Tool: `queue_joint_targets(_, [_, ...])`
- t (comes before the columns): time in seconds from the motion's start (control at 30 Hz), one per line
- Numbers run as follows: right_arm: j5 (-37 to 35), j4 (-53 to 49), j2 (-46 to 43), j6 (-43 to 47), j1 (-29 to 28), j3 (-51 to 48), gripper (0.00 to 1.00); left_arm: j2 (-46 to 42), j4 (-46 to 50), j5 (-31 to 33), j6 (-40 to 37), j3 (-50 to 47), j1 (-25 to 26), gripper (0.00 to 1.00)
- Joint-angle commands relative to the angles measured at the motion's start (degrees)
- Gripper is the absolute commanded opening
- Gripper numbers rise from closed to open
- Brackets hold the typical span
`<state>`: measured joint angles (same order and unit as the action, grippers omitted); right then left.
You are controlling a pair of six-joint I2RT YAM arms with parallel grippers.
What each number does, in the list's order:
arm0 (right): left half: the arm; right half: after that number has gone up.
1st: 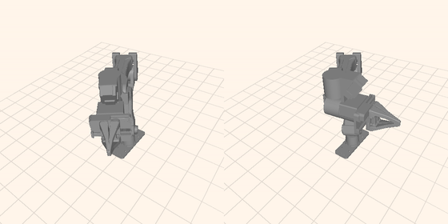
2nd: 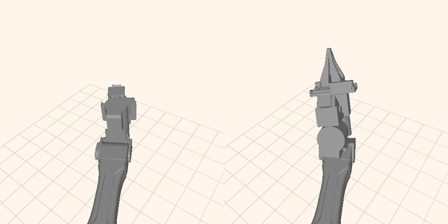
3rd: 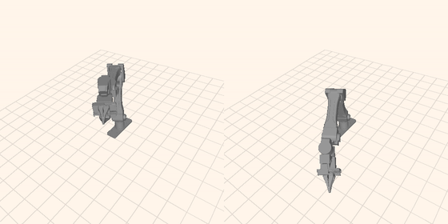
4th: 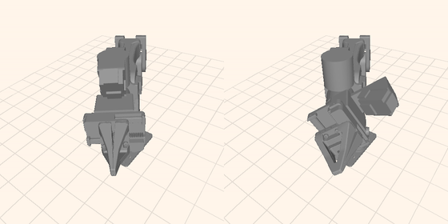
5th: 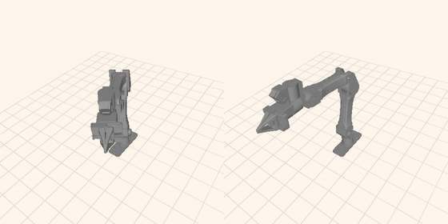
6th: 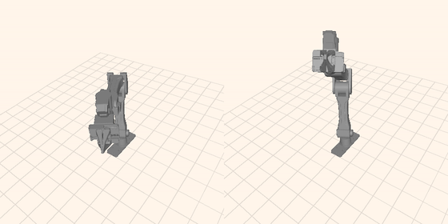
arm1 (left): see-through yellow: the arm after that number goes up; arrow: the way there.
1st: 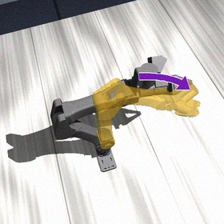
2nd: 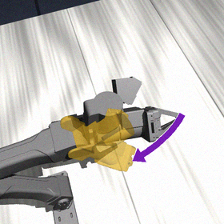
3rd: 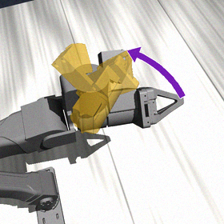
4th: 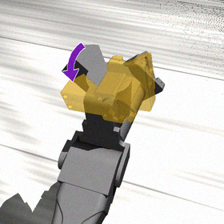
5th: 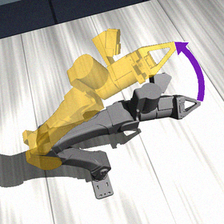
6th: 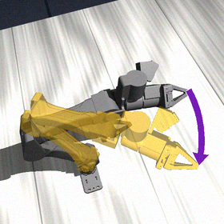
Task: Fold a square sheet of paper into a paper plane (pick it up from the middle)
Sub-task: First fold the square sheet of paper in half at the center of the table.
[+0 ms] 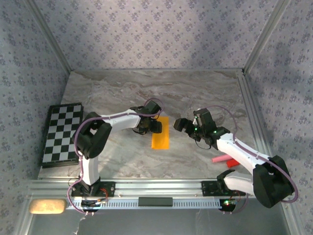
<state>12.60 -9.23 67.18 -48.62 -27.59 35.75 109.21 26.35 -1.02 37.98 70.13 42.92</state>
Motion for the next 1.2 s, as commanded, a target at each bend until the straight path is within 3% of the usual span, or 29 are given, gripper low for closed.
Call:
queue_joint_targets(0.0, [-0.8, -1.2, 0.1, 0.8, -0.4, 0.9, 0.95, 5.0, 0.6, 1.7, -0.3, -0.5, -0.2, 0.7])
queue_joint_targets(0.73, [0.2, 0.5, 0.8, -0.2, 0.2, -0.3, 0.95, 6.0, 0.0, 1.4, -1.3, -0.4, 0.0, 0.71])
queue_joint_targets(0.9, [3.3, 3.4, 2.3, -0.8, 0.7, -1.2, 0.88, 5.9, -0.1, 1.3, -2.0, -0.4, 0.0, 0.71])
queue_joint_targets(1.17, [5.1, 6.1, 4.3, -2.6, 2.5, -2.7, 0.84, 6.1, 0.5, 1.6, -1.6, -0.1, -0.1, 0.71])
